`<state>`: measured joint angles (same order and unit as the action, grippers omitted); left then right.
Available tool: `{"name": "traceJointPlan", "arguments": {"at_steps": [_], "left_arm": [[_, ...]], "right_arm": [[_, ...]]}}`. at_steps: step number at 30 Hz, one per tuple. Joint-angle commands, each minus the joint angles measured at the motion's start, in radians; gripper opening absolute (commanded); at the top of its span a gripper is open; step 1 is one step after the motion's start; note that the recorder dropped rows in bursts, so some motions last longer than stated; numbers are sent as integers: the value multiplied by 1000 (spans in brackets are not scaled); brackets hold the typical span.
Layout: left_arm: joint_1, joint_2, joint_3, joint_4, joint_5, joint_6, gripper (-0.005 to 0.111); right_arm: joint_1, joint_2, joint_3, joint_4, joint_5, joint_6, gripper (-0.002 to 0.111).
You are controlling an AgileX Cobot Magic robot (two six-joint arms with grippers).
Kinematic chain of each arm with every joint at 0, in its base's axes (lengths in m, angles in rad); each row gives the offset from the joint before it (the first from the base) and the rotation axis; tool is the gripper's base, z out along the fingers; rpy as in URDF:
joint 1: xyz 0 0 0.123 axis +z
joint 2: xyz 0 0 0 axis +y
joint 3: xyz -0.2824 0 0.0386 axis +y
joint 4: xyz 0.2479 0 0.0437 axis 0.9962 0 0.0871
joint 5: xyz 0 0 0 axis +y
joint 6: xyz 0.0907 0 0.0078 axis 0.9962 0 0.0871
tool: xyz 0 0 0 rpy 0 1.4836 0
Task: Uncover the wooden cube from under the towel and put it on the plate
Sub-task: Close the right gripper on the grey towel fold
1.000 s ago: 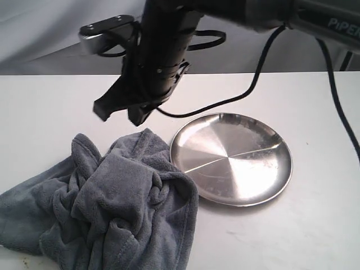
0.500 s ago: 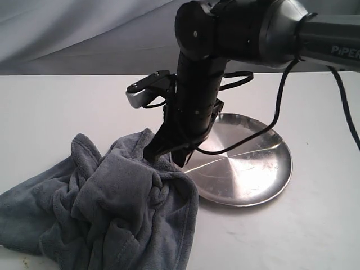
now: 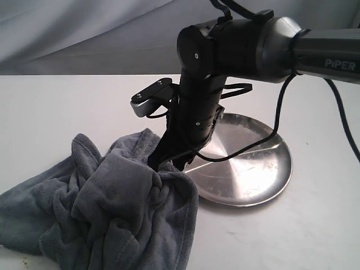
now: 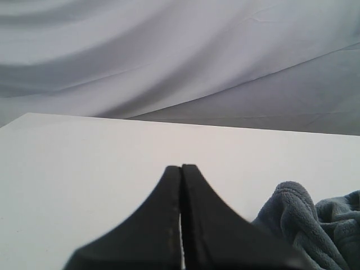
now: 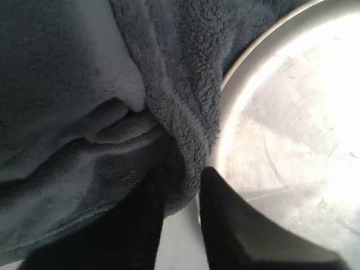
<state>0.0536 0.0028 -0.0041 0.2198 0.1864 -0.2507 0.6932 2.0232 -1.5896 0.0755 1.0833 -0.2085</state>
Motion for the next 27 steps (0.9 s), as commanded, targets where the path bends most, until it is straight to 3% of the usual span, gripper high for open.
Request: {"name": "traceJointPlan", "arguments": {"at_steps": [1,6,15,27], "left_arm": [[1,-3,4,1,-3,-3,0],[1,-3,4,1,-3,-3,0],[1,-3,4,1,-3,-3,0],[1,-3,4,1,-3,-3,0]], "right_arm": [[-7,43,1,-19,-21,38,44],[-7,67,0,-23,-28,56,55],[-5,104,0,-32,-27,56,53],[-5,109,0,-30,-23,56,8]]}}
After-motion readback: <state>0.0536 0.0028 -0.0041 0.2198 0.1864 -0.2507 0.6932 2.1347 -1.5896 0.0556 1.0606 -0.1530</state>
